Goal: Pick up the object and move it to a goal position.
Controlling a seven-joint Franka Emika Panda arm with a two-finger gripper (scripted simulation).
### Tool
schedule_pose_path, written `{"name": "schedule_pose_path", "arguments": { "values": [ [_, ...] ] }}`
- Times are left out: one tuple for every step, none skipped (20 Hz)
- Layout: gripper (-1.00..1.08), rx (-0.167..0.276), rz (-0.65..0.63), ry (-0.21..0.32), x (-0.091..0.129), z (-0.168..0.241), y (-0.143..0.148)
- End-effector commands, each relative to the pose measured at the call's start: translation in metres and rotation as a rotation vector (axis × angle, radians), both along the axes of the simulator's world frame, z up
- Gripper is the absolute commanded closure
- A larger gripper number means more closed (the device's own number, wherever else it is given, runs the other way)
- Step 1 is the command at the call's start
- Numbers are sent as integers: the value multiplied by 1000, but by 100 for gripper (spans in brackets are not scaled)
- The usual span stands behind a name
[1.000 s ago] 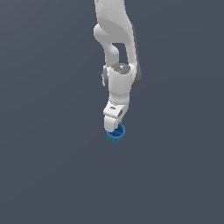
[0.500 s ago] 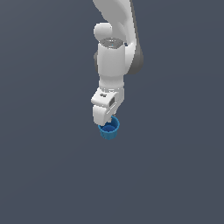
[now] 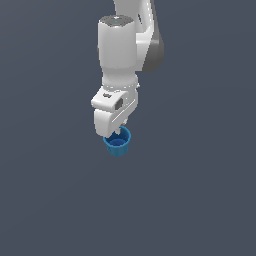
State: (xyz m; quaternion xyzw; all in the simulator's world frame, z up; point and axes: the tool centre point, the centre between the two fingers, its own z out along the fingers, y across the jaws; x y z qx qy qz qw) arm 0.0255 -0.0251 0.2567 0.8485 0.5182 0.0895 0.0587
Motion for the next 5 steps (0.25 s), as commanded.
{"name": "schedule_pose_path", "arguments": {
  "values": [
    [108,-1,0,-2,3,8,-3],
    [108,-1,0,-2,3,9,-3],
    [108,-1,0,-2,4,10,-4],
    [108,-2,-1,-2,4,11,-4],
    [108,-2,-1,-2,4,11,-4]
  ]
}}
